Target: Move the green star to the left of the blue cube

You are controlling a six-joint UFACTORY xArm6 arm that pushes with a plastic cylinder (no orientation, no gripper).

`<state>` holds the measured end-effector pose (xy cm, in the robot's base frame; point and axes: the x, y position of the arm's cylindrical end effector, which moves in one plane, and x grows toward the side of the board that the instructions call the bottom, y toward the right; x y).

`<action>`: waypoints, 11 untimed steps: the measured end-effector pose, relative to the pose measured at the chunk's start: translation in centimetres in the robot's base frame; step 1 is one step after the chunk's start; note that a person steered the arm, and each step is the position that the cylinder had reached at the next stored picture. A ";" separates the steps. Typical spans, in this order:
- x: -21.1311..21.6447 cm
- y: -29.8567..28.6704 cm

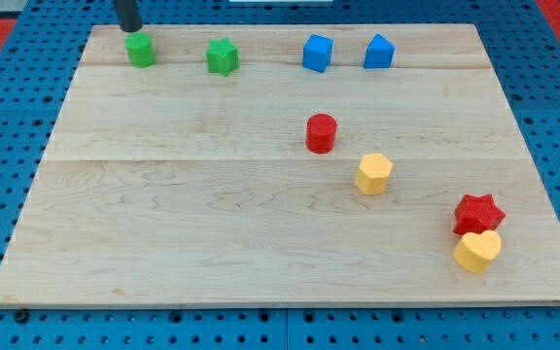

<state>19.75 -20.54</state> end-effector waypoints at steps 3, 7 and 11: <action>2.3 0.9; -0.1 9.7; 4.4 11.9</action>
<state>24.18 -8.63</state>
